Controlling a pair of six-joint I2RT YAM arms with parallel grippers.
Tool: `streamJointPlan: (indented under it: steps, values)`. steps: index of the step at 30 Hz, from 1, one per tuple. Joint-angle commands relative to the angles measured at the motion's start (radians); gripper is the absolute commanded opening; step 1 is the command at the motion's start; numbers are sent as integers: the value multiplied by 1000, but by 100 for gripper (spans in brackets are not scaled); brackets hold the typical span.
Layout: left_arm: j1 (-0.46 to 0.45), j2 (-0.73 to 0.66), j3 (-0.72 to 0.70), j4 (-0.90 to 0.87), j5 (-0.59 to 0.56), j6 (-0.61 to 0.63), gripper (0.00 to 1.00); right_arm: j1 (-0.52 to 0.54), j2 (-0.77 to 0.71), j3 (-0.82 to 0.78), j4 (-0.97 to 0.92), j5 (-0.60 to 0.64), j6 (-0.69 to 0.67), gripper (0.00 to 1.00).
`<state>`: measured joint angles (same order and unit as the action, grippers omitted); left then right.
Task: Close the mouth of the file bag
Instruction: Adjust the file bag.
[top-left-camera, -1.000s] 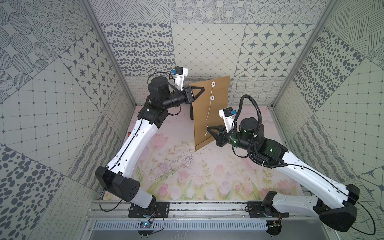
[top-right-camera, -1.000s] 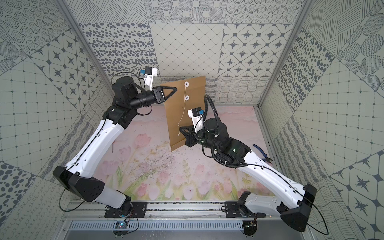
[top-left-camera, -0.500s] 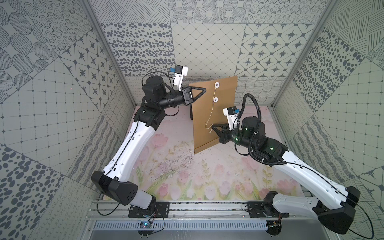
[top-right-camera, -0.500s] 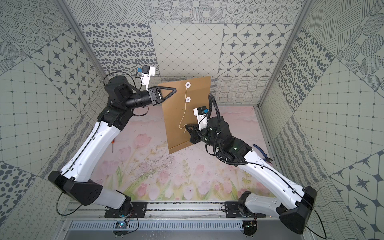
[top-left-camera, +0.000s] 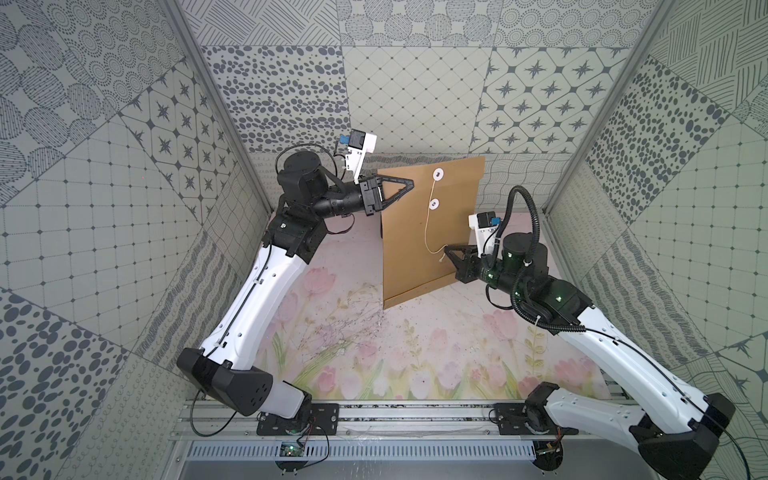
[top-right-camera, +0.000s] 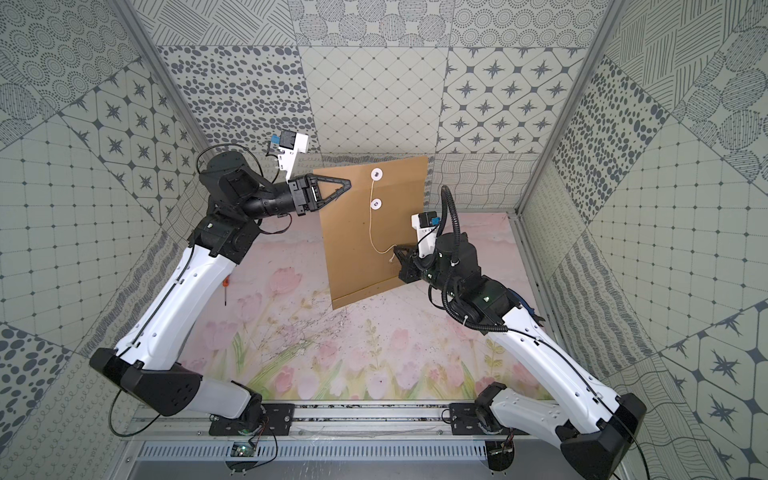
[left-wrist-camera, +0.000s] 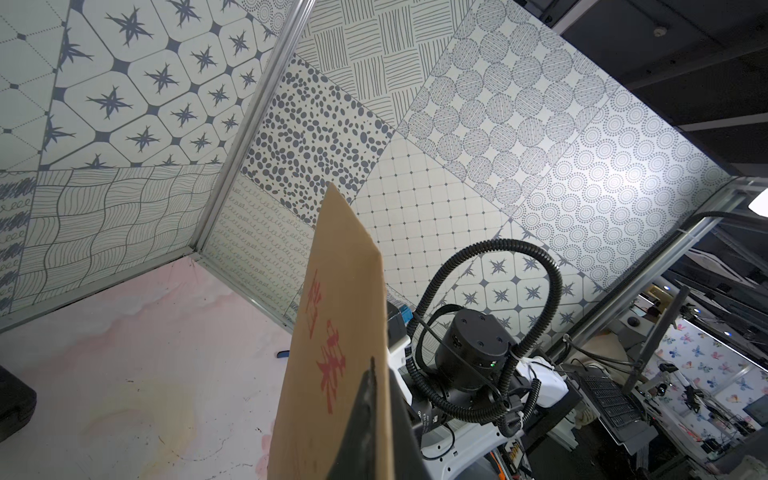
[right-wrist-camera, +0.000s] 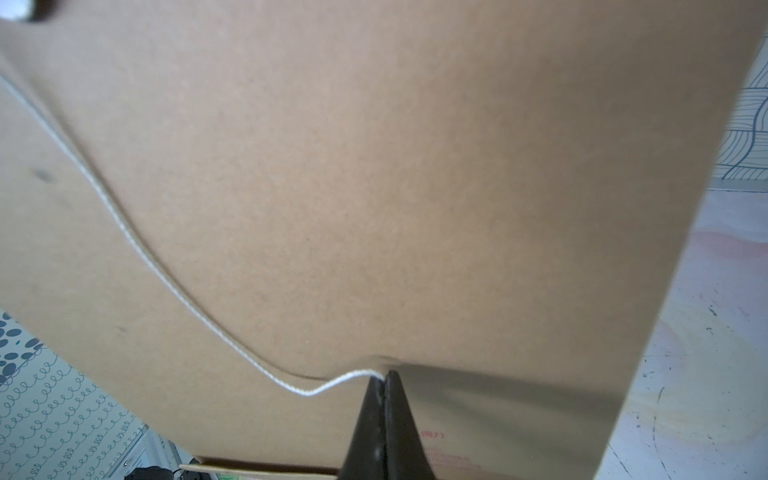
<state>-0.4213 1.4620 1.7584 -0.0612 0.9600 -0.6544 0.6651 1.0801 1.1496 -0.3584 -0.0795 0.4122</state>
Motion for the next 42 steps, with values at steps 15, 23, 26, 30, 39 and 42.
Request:
streamJointPlan:
  steps: [15,23,26,30,39,42]
  values:
    - [-43,-28,-106,106,-22,5,0,7,-25,54,48,-65,72,0]
    - [-61,-9,-179,236,-16,-100,0,32,-33,67,91,-103,97,0]
    - [-76,-9,-189,245,-15,-100,0,34,-33,67,117,-100,104,0]
    - [-91,-5,-194,245,-17,-98,0,36,-32,64,171,-115,129,0]
    - [-128,1,-181,228,19,-59,0,46,-22,73,195,-96,167,0]
    - [-137,-6,-183,225,38,-48,0,46,-23,85,145,-47,163,0]
